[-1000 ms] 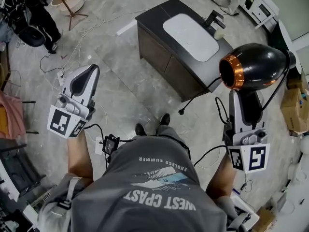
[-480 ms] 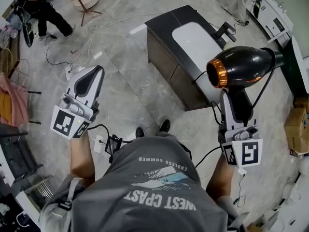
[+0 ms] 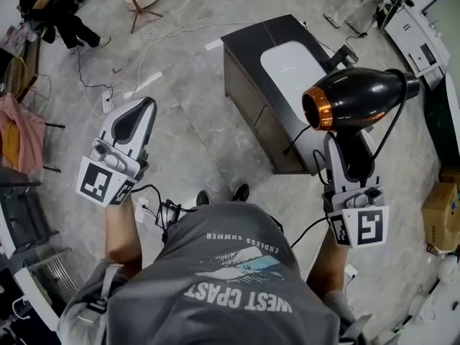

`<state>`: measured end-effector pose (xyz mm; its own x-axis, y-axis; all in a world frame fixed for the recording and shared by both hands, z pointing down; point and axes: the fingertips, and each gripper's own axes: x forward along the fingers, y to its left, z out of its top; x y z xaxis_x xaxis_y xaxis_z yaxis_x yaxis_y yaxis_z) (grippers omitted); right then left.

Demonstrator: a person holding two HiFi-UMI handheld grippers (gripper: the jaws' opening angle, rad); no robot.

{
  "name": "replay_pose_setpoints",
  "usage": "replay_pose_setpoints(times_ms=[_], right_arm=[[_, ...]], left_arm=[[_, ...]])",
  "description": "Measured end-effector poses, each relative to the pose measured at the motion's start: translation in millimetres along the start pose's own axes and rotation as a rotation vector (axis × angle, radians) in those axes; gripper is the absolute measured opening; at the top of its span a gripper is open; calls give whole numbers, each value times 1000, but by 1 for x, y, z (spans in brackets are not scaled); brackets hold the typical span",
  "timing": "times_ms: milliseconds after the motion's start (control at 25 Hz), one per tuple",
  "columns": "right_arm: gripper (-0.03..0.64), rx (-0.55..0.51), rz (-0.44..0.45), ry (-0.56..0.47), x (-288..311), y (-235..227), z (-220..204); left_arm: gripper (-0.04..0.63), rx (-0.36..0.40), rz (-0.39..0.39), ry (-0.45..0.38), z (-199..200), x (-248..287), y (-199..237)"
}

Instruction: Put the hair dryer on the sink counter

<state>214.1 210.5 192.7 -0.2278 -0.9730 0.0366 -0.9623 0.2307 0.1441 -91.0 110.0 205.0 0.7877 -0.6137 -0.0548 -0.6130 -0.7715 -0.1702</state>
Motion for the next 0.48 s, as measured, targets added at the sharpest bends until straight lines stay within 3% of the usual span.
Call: replay_pose_setpoints(times_ms=[480], right_arm=[[219,5,123,-1,33,-29,-17]], left_arm=[[25,7,80,34,-9,23,-13]])
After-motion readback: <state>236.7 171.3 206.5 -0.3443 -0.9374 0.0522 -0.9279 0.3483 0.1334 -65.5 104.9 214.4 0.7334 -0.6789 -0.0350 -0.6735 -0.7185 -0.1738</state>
